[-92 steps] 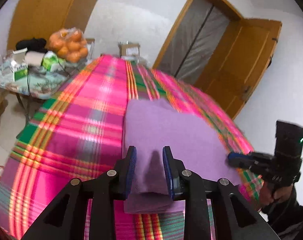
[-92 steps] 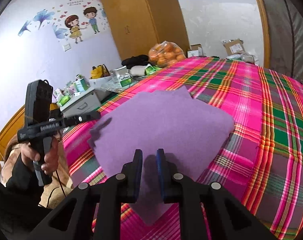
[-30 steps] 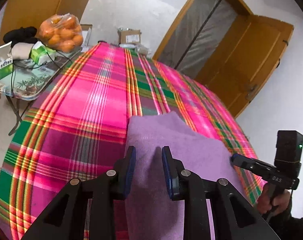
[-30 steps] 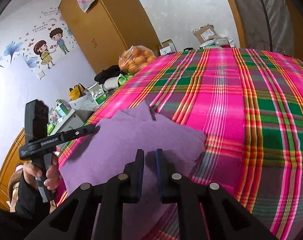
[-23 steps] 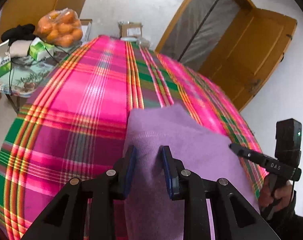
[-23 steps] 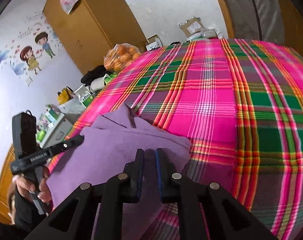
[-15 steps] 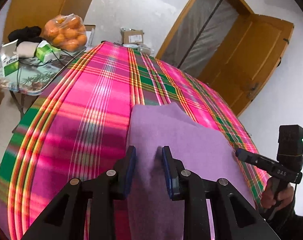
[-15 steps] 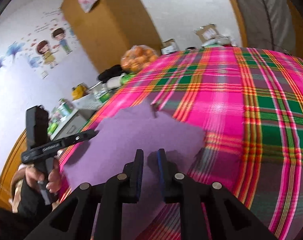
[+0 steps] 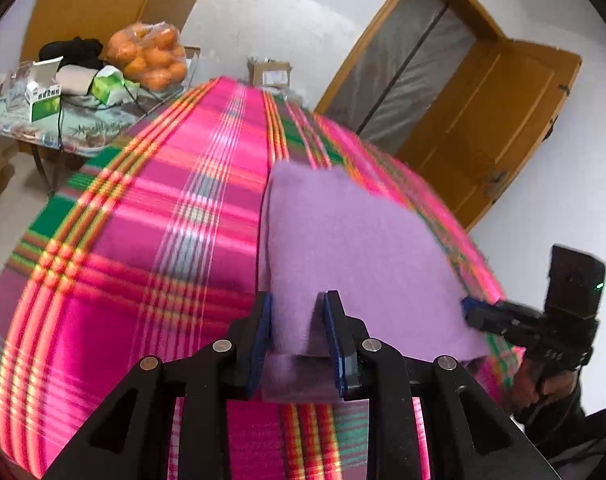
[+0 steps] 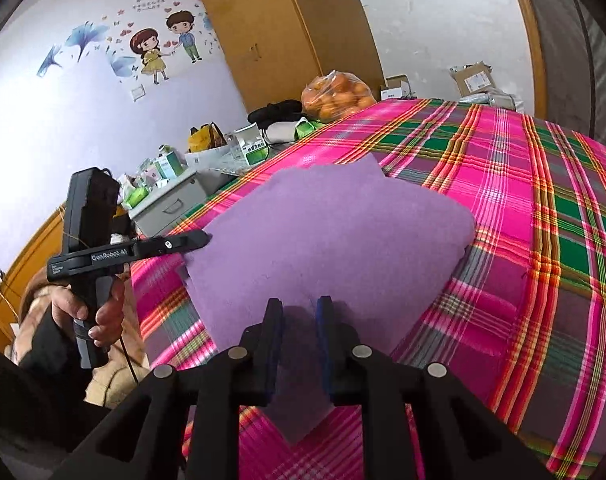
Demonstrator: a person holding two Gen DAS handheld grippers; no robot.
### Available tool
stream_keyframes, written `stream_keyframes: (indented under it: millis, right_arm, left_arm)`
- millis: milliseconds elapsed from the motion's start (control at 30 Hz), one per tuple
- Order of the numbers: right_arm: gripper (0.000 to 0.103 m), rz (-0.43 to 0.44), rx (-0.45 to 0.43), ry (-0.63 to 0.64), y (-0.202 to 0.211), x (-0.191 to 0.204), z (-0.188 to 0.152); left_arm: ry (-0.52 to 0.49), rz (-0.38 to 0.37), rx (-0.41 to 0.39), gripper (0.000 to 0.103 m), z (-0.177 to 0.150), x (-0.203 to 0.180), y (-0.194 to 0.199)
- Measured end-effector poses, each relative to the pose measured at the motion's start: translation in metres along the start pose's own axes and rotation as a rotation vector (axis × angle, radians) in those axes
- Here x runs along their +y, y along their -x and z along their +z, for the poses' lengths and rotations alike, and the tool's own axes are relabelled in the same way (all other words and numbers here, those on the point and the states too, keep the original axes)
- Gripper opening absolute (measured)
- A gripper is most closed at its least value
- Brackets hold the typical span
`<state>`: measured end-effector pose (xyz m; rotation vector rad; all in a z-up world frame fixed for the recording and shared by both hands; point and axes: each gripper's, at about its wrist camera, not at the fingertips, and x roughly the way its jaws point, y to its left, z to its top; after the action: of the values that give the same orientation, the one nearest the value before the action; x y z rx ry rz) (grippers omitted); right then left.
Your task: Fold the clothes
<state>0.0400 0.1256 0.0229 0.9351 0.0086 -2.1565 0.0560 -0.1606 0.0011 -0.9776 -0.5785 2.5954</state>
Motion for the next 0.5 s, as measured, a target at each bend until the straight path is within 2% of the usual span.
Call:
stream_keyframes:
  millis: [167, 267, 367, 500]
  right_arm:
    - [0.018, -0.003, -0.007, -0.005, 0.002, -0.002, -0.003]
    - [0.018, -0.006, -0.009, -0.008, 0.006, -0.004, -0.003]
    - [0.018, -0.004, -0.011, -0.015, 0.008, -0.007, -0.003]
    - [0.018, 0.001, -0.013, -0.026, 0.008, -0.007, -0.004]
  left_arm:
    - [-0.005, 0.019, 0.009, 0.027, 0.0, -0.002, 0.001]
    - [-0.017, 0.044, -0.037, 0.027, 0.005, -0.002, 0.016]
    - [0.002, 0.04, -0.09, 0.026, 0.01, 0.001, 0.03]
    - [-0.005, 0.005, -0.08, 0.027, 0.011, -0.003, 0.025]
